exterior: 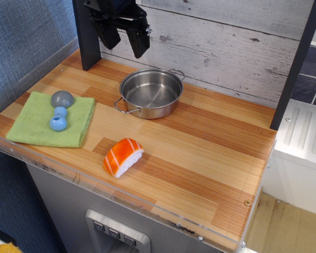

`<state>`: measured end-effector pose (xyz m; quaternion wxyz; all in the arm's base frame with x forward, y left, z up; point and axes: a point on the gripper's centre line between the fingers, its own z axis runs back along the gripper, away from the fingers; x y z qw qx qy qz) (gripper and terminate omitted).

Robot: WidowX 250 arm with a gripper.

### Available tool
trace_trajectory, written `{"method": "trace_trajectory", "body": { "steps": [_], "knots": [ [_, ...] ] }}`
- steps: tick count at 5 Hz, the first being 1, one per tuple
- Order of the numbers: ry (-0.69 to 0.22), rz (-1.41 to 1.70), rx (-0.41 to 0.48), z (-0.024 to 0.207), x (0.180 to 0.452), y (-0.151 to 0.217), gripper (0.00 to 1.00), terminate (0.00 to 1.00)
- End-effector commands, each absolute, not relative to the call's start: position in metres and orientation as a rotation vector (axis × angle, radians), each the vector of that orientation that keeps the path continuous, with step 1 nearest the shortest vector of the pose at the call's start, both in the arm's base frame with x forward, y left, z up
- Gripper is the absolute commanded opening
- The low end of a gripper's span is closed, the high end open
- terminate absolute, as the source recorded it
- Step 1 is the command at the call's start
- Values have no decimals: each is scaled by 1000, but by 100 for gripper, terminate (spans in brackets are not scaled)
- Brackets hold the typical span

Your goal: Place the pot behind the sushi

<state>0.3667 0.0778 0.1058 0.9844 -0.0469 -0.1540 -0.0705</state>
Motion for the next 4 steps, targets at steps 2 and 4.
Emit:
{"method": "trace_trajectory", "body": {
  "steps": [2,4],
  "knots": [
    [-354,-145,-78,123,362,81,100,0],
    [-354,-145,-78,123,362,81,100,100]
  ]
}}
